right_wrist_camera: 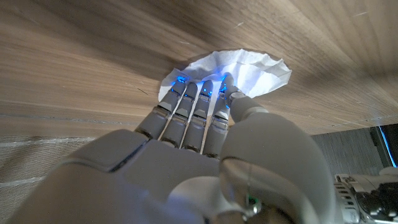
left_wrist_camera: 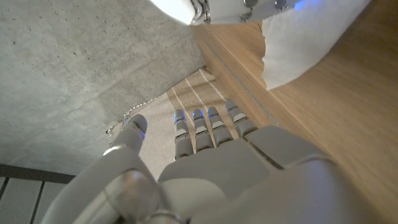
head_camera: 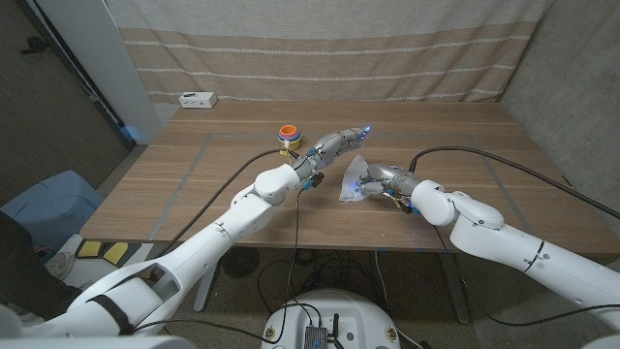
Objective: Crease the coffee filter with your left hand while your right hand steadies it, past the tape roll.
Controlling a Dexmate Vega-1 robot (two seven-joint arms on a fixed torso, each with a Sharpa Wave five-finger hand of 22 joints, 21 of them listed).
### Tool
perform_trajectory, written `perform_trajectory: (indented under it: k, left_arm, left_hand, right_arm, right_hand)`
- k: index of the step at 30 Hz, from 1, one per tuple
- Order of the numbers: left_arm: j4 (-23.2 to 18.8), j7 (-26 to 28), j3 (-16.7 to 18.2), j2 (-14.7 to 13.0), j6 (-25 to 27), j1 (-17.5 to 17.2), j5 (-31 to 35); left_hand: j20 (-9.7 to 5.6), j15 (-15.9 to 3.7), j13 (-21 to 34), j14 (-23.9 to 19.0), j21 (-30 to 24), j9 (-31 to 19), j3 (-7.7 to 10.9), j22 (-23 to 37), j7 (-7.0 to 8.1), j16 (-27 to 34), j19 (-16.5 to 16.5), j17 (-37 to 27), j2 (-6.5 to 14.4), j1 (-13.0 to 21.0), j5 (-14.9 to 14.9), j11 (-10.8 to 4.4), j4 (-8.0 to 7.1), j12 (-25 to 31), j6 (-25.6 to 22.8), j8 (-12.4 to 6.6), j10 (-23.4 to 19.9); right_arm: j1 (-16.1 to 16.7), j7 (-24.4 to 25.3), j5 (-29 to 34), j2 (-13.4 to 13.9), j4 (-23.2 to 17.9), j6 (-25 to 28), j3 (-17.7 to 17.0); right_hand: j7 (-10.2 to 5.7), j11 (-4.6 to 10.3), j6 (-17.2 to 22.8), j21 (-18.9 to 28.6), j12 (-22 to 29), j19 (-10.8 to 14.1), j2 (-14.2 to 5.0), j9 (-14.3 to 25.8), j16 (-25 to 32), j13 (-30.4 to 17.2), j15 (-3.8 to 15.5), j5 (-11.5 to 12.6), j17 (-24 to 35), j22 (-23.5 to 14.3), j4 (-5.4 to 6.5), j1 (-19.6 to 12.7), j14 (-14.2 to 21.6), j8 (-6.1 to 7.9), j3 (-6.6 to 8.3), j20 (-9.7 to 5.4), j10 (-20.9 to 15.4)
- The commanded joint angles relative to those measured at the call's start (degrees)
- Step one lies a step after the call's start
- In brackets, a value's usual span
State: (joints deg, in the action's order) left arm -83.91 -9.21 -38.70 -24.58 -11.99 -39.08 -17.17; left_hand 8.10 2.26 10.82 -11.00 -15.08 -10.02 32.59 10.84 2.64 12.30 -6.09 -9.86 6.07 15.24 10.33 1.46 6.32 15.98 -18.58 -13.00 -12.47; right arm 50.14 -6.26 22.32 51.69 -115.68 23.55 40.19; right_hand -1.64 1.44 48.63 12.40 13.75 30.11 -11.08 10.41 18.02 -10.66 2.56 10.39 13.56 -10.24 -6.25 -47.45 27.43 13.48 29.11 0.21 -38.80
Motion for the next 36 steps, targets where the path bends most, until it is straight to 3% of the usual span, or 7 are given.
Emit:
perform_trajectory:
  k: [1, 17, 23, 27, 29, 34, 36]
  left_arm:
    - [-13.18, 6.43, 0.41, -10.1, 7.65, 1.32, 15.83]
    - [-17.2, -0.36, -2.42, -15.19, 15.52, 7.16, 26.61]
    - [-16.48, -4.42, -4.18, -15.33, 15.49, 9.83, 28.99]
    - [-16.42, -5.98, -5.25, -15.02, 15.94, 11.13, 31.11]
    - [-16.24, -6.35, -5.64, -14.72, 15.86, 11.6, 31.97]
    - [-15.89, -7.66, -6.96, -13.86, 16.35, 13.08, 34.67]
    - [-15.68, -8.77, -7.8, -13.27, 17.01, 14.11, 36.0]
  left_hand:
    - [0.67, 0.4, 0.4, -2.24, -0.33, -0.27, 0.46, 0.44, -1.29, 0.2, -0.61, -0.36, 0.29, 1.12, -0.14, 0.23, 0.96, 1.08, -3.53, -0.55, -3.62]
    - [0.58, 0.3, 0.57, -3.51, -0.53, -0.37, 1.31, 0.6, -3.18, 0.14, -1.29, -0.68, 1.83, 1.14, 0.17, 1.12, 0.54, 1.0, -5.4, -0.18, -5.05]
    - [1.32, -0.17, 0.6, -3.82, -0.01, -0.4, 1.69, 0.65, -2.36, -0.06, -0.1, -0.7, 2.19, 1.03, 0.26, 0.75, 0.36, 0.59, -7.55, -0.43, -4.95]
    - [1.64, -0.27, 0.62, -4.34, 0.14, -0.41, 1.93, 0.68, -2.92, -0.08, 0.22, -0.69, 2.28, 0.95, 0.28, 0.6, 0.29, 0.84, -9.22, -0.62, -6.27]
    - [1.6, -0.66, 0.65, -5.47, 0.16, -0.45, 2.23, 0.71, -3.81, 0.12, 0.2, -0.72, 2.43, 0.82, 0.33, 1.02, 0.15, 0.96, -11.3, -0.91, -7.32]
    - [1.12, -0.64, 1.37, -9.86, -0.19, -0.97, 2.55, 0.86, -8.69, 1.32, -0.69, -1.4, 2.83, -0.58, 0.41, 1.72, -1.21, 2.57, -18.91, -2.33, -13.15]
    - [0.5, -1.08, 1.92, -12.27, -0.63, -1.4, 2.28, 1.0, -9.48, 2.61, -1.57, -2.2, 3.29, -1.04, 0.41, 2.2, -1.88, 3.64, -21.16, -3.01, -15.91]
  right_arm:
    - [-0.44, -0.62, 0.95, -0.3, 0.46, 0.58, 0.52]
    - [-0.34, -0.86, 1.36, -0.63, -0.05, 1.3, 0.75]
    - [-0.09, -0.62, 1.06, -0.72, -0.09, 1.15, 0.66]
    - [-0.04, -0.54, 1.07, -0.73, -0.1, 1.04, 0.7]
    - [-0.05, -0.5, 1.18, -0.72, -0.1, 1.01, 0.75]
    - [-0.03, -0.59, 1.34, -0.63, -0.29, 1.02, 0.8]
    - [0.06, -0.56, 1.36, -0.59, -0.38, 1.02, 0.78]
  right_hand:
    - [0.1, -0.23, 0.4, 0.41, -0.21, 0.25, 0.49, 0.18, 0.14, -0.2, 2.61, -0.06, 0.02, -0.11, 0.06, 0.0, 0.32, -0.24, 0.09, 0.04, -0.45]
    - [0.21, -0.19, 0.62, 0.39, -0.41, 0.3, 0.5, 0.19, 0.05, -0.2, 2.53, -0.15, -0.1, -0.1, -0.01, 0.14, 0.43, -0.62, 0.07, 0.07, -0.8]
    - [0.25, -0.47, 0.77, 0.38, -0.52, 0.33, 0.44, 0.2, 0.0, -0.21, 2.42, -0.17, -0.13, -0.1, 0.05, 0.25, 0.43, -0.73, 0.06, 0.05, -0.84]
    - [0.33, -0.57, 0.81, 0.38, -0.56, 0.33, 0.41, 0.2, 0.02, -0.21, 2.41, -0.18, -0.1, -0.1, 0.08, 0.31, 0.43, -0.79, 0.02, 0.05, -0.88]
    - [0.34, -0.48, 0.85, 0.37, -0.58, 0.33, 0.4, 0.2, -0.01, -0.21, 2.45, -0.18, -0.14, -0.1, 0.1, 0.34, 0.49, -0.83, 0.06, 0.08, -0.93]
    - [0.5, -0.67, 0.89, 0.37, -0.67, 0.36, 0.44, 0.21, -0.03, -0.21, 2.41, -0.18, -0.17, -0.1, 0.03, 0.34, 0.54, -0.95, 0.06, 0.1, -0.97]
    - [0.49, -0.51, 0.95, 0.37, -0.69, 0.36, 0.42, 0.21, -0.04, -0.21, 2.39, -0.18, -0.17, -0.1, 0.06, 0.37, 0.53, -0.96, 0.06, 0.11, -0.99]
